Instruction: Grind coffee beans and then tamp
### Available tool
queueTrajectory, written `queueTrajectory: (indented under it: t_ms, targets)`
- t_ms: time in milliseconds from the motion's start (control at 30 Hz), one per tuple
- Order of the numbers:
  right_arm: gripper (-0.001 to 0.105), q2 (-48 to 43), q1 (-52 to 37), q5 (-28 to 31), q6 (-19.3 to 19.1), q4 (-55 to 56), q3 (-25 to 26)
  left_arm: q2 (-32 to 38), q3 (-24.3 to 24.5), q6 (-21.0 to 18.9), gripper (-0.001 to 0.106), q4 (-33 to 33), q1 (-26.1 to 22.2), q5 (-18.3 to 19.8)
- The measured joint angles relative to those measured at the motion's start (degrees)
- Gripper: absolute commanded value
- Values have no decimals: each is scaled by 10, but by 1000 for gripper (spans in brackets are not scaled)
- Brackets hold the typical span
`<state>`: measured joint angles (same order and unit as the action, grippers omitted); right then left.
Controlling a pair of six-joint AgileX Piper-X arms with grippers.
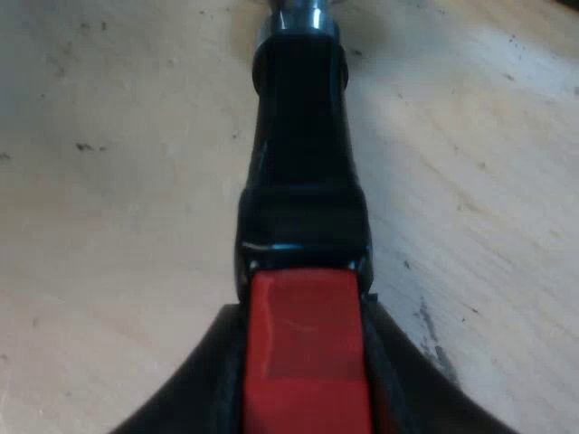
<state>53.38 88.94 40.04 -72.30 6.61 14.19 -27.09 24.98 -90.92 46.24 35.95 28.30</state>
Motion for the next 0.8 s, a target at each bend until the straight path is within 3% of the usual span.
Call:
queueTrajectory:
  t_ms: [167, 667, 800]
  targets:
    - [0, 13, 0, -13, -37, -22, -1, -20, 0, 0, 83, 0, 0, 0]
    - [0, 137, -55, -22, -44, -190, -1, -25, 0, 0, 83, -1, 0, 8]
    - [0, 149, -60, -51, -67, -206, -1, -25, 0, 0, 83, -1, 0, 8]
